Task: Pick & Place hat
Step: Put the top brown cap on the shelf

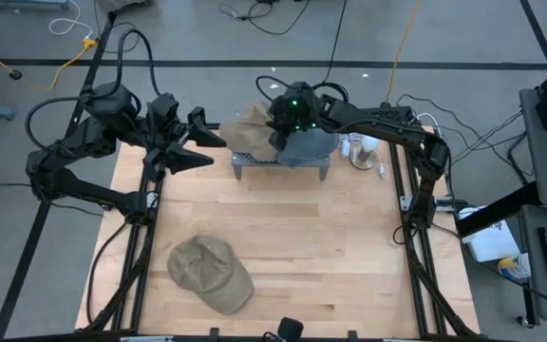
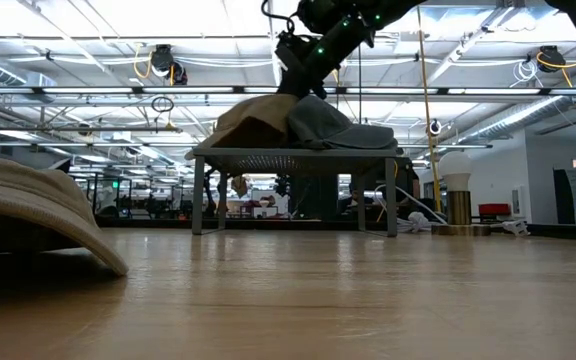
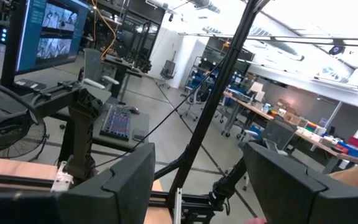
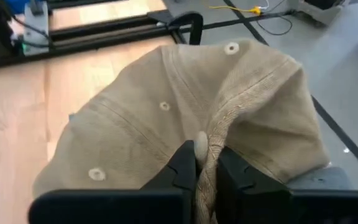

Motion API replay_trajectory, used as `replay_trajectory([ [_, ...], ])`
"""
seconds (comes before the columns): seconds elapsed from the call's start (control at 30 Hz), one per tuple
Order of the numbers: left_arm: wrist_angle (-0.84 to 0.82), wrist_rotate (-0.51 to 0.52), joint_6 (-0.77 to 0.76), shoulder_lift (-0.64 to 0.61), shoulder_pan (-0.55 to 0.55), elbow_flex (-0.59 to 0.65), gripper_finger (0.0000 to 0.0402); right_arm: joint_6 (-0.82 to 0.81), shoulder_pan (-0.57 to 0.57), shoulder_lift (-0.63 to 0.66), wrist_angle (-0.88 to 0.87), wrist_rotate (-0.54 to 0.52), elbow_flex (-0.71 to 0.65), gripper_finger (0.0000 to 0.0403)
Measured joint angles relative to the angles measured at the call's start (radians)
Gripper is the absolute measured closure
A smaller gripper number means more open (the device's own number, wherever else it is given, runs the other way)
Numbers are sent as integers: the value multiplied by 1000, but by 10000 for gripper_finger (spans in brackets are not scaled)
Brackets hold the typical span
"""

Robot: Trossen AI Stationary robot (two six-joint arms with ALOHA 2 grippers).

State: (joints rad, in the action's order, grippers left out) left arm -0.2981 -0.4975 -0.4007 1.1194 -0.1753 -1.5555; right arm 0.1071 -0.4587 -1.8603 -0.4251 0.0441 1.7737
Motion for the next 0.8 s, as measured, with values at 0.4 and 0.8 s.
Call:
replay_trajectory([
  [0.4,-23,1,0,0,0,0,149,121,1,0,-11,-71,0,262],
  [0.8,-23,1,5,0,0,0,149,124,8,91,33,-99,-1,196],
])
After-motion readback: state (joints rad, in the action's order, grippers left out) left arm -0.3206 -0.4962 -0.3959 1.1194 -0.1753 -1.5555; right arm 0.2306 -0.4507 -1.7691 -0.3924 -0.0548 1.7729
